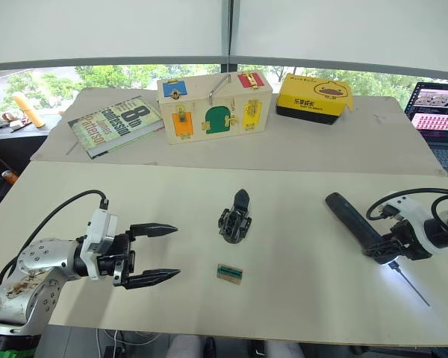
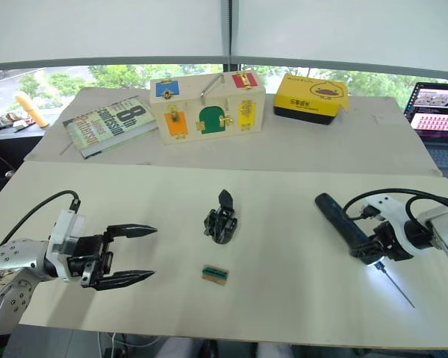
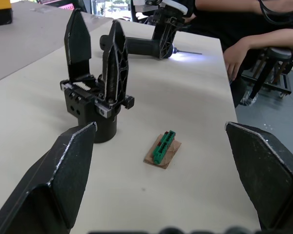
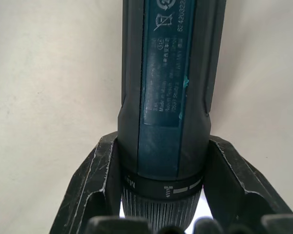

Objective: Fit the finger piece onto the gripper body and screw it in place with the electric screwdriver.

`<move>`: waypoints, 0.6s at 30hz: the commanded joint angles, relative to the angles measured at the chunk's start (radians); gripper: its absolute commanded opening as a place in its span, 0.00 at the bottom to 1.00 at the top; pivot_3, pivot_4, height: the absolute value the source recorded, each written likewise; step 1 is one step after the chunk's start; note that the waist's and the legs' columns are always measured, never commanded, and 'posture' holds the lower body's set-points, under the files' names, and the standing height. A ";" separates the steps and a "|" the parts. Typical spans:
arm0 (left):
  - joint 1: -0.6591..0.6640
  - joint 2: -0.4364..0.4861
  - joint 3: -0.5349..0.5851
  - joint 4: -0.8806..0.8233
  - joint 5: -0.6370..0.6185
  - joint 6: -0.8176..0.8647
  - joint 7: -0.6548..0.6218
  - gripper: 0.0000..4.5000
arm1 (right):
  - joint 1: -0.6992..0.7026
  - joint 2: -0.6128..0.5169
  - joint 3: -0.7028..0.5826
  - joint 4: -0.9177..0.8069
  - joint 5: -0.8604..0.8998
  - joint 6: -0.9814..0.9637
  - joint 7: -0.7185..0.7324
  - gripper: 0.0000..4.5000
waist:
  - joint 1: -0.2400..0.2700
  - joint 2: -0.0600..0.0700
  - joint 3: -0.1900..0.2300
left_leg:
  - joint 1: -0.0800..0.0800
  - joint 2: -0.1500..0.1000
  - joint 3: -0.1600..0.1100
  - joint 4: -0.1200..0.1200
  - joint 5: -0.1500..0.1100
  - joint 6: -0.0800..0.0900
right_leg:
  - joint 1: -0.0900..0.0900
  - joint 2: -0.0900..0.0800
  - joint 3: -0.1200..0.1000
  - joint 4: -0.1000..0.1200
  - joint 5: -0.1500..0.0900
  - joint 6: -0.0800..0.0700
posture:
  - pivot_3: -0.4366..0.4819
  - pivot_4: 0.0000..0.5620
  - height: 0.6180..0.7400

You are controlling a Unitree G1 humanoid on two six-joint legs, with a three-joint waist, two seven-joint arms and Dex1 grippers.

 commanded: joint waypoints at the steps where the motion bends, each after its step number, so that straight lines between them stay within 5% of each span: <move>1: 0.010 0.014 0.007 -0.025 0.000 0.003 0.000 1.00 | -0.020 -0.007 -0.037 0.009 -0.022 -0.019 0.025 0.87 | 0.000 0.000 0.000 | 0.000 0.000 0.000 0.000 0.000 0.000 | 0.000 0.000 0.000 0.000 0.000 0.000 | 0.48 0.27 1.00; 3: 0.026 0.050 -0.008 -0.004 0.042 -0.010 -0.031 1.00 | -0.025 -0.014 -0.065 0.012 -0.030 -0.040 0.015 0.99 | -0.001 0.000 0.000 | 0.001 0.000 0.000 0.000 0.000 0.000 | 0.001 0.000 0.000 0.000 0.000 0.000 | 0.48 0.27 1.00; 11: 0.050 0.101 0.020 0.109 0.201 -0.064 0.038 1.00 | 0.091 -0.109 -0.294 -0.069 0.029 -0.273 0.132 0.99 | -0.001 0.001 0.000 | 0.002 0.001 0.002 0.000 0.000 0.000 | 0.001 0.001 0.001 0.001 0.000 0.000 | 0.48 0.27 1.00; 15: 0.109 0.080 0.082 0.236 0.300 -0.259 0.063 1.00 | 0.225 0.109 -0.542 -0.210 0.134 -0.666 0.180 0.99 | -0.011 -0.004 -0.001 | 0.006 0.001 0.003 -0.002 0.000 -0.001 | 0.002 0.002 0.003 0.001 0.000 0.000 | 0.48 0.27 1.00; 18: 0.127 0.071 0.094 0.309 0.367 -0.375 0.098 1.00 | 0.304 0.245 -0.584 -0.299 0.171 -0.817 0.204 0.99 | -0.013 -0.004 -0.001 | 0.011 0.002 0.003 -0.005 0.001 -0.003 | 0.007 0.003 0.003 0.000 0.000 0.000 | 0.48 0.27 1.00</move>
